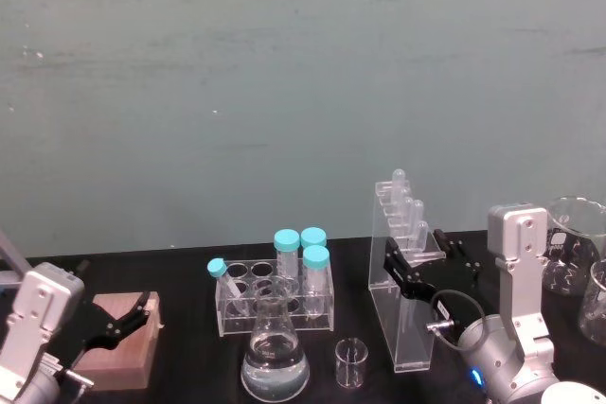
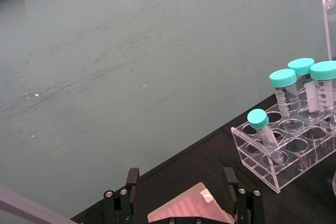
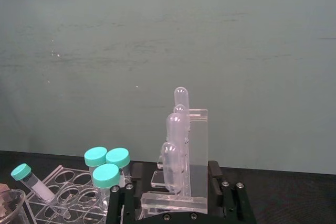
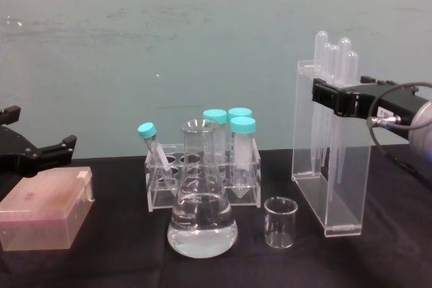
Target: Place the experimental apparatus aside using one hand.
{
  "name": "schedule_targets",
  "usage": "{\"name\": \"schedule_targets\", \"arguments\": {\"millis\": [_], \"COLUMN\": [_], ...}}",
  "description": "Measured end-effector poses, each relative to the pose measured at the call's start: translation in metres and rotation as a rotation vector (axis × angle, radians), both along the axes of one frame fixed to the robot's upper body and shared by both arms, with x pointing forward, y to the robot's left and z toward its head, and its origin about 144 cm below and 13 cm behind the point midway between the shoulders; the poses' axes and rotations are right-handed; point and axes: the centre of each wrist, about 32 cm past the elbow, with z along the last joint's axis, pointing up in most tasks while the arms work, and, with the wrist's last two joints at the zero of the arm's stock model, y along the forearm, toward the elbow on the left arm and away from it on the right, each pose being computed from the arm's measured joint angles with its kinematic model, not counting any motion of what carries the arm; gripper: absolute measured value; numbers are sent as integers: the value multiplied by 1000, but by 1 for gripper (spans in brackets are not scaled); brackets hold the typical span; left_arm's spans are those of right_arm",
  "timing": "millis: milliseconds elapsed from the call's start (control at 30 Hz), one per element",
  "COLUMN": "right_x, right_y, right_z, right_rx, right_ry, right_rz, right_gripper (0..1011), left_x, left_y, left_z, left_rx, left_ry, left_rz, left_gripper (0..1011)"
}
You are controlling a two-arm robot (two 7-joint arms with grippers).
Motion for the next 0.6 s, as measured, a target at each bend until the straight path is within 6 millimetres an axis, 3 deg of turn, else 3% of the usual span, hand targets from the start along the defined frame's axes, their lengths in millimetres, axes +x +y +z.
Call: {"name": "schedule_targets", "arguments": {"millis": [133, 267, 600], "right_x": [0, 0, 0], "right_y": [0, 0, 0], "right_z": [0, 0, 0], "right_rx": [0, 0, 0], "right_ry": [0, 0, 0], "right_rz": [0, -1, -1], "right_gripper": [669, 617, 606], "left_x": [0, 0, 0], "left_y": [0, 0, 0], "left_z": [0, 0, 0], "left_rx": [0, 0, 0], "left_ry": [0, 0, 0], "left_rz": [0, 0, 0], "left_gripper": [1000, 1000, 1000]}}
